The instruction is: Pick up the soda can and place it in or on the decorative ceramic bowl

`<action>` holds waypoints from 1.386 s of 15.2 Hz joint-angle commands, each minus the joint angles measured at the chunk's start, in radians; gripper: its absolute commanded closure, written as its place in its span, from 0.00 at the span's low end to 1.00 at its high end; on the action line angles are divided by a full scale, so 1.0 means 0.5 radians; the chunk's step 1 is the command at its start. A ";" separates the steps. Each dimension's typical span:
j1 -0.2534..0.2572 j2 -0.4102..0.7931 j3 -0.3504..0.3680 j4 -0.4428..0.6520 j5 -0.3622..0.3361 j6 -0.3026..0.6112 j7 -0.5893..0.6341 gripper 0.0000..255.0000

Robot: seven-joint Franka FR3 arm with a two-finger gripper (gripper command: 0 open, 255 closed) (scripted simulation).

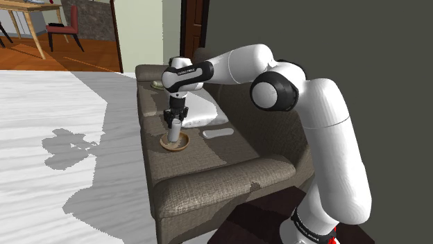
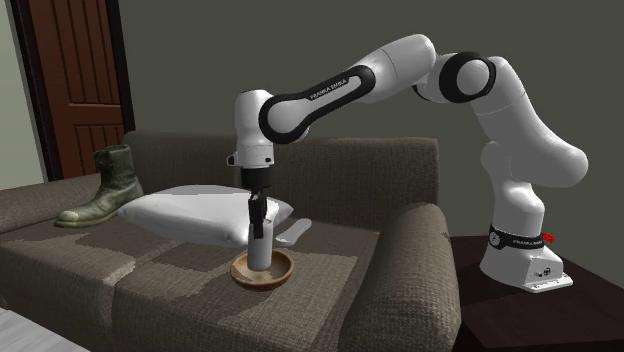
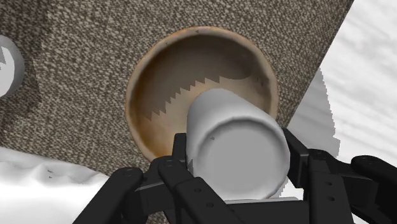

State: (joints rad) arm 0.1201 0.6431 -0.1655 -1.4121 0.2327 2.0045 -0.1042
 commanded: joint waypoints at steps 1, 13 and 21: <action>0.000 0.001 0.000 0.002 0.000 0.000 0.000 1.00; -0.016 -0.070 -0.015 0.144 -0.022 -0.211 0.018 0.00; -0.016 -0.070 -0.015 0.143 -0.022 -0.211 0.018 0.00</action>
